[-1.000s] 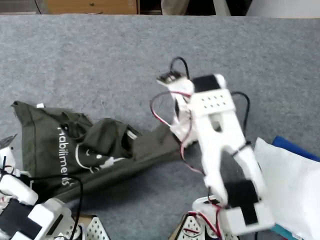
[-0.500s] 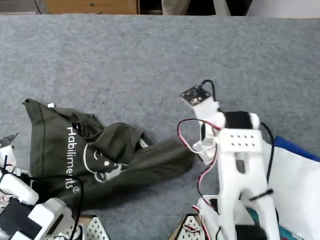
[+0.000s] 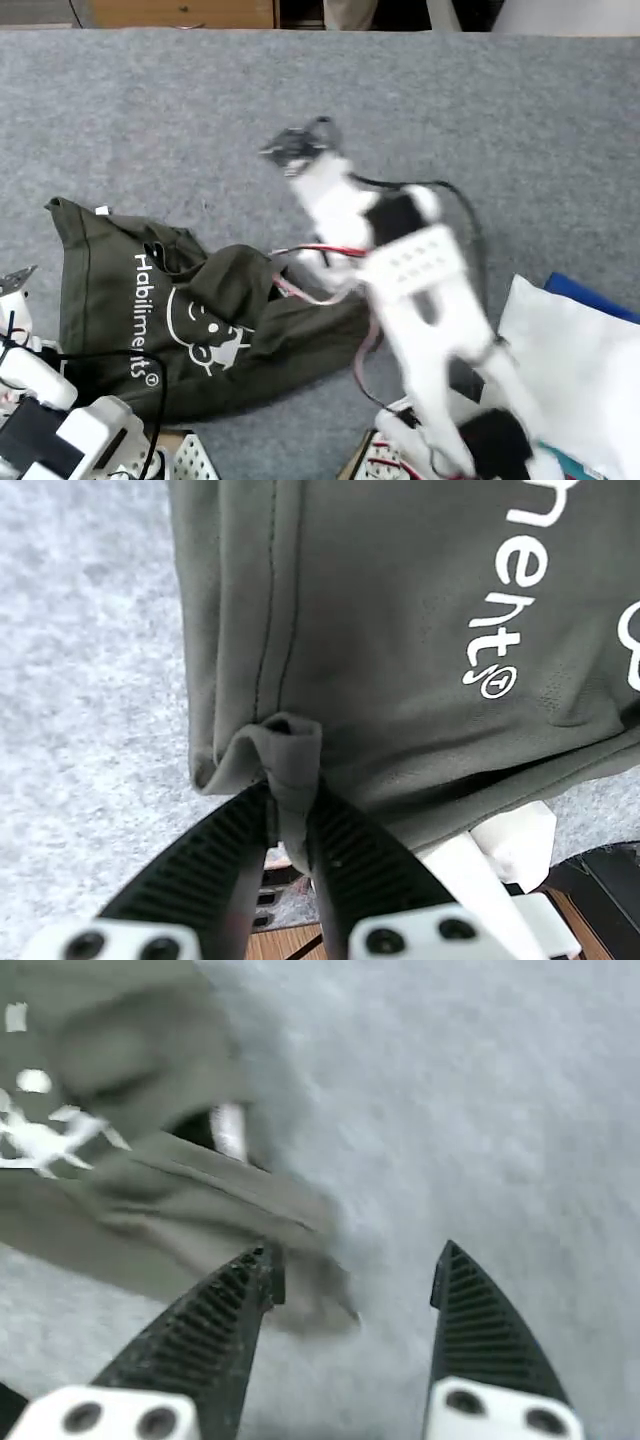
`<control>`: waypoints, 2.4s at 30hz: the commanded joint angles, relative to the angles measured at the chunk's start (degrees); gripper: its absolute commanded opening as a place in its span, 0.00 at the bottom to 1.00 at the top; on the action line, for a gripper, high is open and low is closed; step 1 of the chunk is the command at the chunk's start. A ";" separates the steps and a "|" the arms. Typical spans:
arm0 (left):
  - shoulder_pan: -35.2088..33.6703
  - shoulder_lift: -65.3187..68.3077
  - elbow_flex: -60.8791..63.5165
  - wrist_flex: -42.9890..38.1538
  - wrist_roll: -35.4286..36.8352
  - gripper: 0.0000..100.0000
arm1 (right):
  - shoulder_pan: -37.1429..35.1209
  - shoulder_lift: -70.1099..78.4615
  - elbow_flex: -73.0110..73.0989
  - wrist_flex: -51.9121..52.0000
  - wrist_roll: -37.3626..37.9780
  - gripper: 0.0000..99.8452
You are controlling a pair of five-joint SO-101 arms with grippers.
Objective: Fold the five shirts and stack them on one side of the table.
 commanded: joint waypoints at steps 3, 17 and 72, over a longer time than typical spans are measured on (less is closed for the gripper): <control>0.00 -1.45 0.00 0.26 -0.26 0.02 | -8.13 18.07 -13.14 -4.22 -1.49 0.24; -0.18 -1.45 2.46 -0.09 -0.18 0.02 | -11.65 67.74 -63.60 8.09 -6.42 0.23; -7.03 -1.71 -19.08 14.68 -0.18 0.02 | 12.97 18.77 -7.69 12.57 10.90 0.01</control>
